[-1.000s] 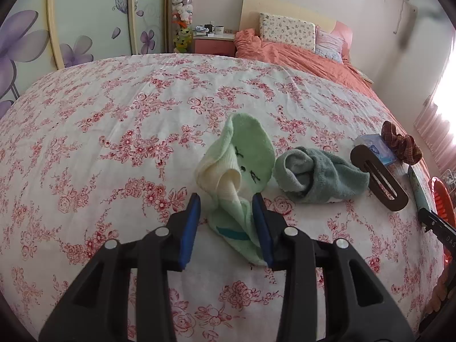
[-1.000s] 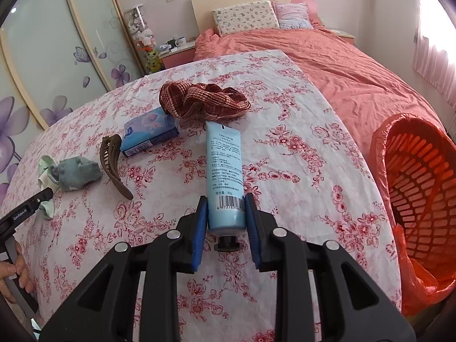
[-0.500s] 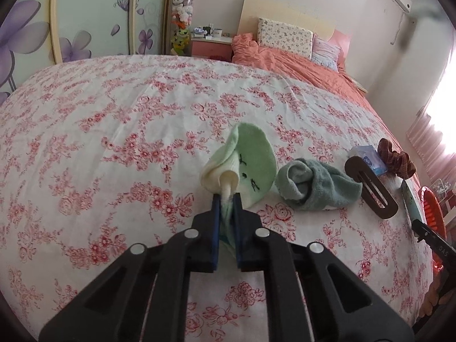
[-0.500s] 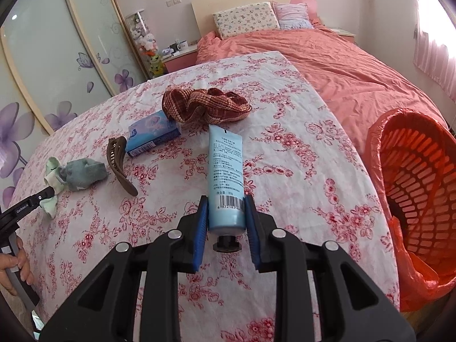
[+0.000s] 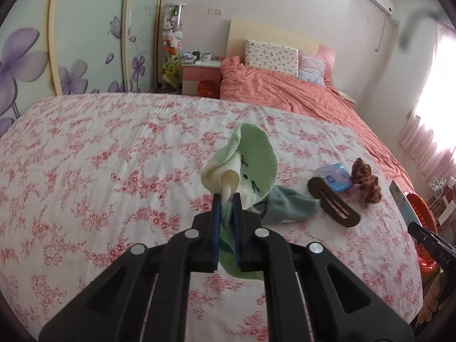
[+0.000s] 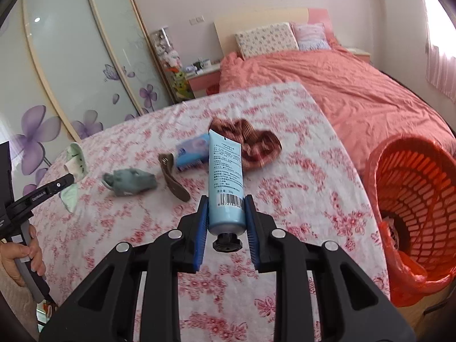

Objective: Collect trash
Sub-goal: 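Carry the mint sock and blue tube in both grippers over the orange basket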

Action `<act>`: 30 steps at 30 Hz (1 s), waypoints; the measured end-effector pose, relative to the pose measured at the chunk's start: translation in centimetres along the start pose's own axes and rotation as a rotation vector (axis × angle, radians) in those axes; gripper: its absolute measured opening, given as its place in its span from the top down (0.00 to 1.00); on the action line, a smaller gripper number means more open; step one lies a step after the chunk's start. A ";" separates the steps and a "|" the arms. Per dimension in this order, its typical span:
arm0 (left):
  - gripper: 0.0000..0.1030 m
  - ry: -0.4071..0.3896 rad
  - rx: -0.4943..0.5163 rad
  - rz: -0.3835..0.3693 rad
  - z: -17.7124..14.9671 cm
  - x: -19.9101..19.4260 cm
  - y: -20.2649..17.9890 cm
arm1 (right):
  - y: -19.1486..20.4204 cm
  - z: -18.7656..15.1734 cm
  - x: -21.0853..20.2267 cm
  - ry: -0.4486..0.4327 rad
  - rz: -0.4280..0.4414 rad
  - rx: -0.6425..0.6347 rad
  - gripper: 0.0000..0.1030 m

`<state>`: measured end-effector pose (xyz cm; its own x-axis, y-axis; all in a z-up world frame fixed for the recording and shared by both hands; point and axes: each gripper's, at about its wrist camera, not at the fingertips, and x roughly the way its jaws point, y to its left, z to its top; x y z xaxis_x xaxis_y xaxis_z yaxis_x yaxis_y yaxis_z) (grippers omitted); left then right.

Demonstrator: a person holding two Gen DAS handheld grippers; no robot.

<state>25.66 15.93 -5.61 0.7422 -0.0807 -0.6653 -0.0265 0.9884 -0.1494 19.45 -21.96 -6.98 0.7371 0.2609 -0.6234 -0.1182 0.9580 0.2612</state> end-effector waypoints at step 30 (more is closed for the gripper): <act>0.91 0.010 0.245 -0.395 -0.3 -3.2 -24.5 | -10.1 1.2 -11.1 -0.284 -0.191 0.111 0.75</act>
<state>23.68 -8.11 -0.04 0.6573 -0.4570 -0.5993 0.4169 0.8829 -0.2160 13.31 -34.68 -1.79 0.8962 0.0195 -0.4432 0.1015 0.9635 0.2478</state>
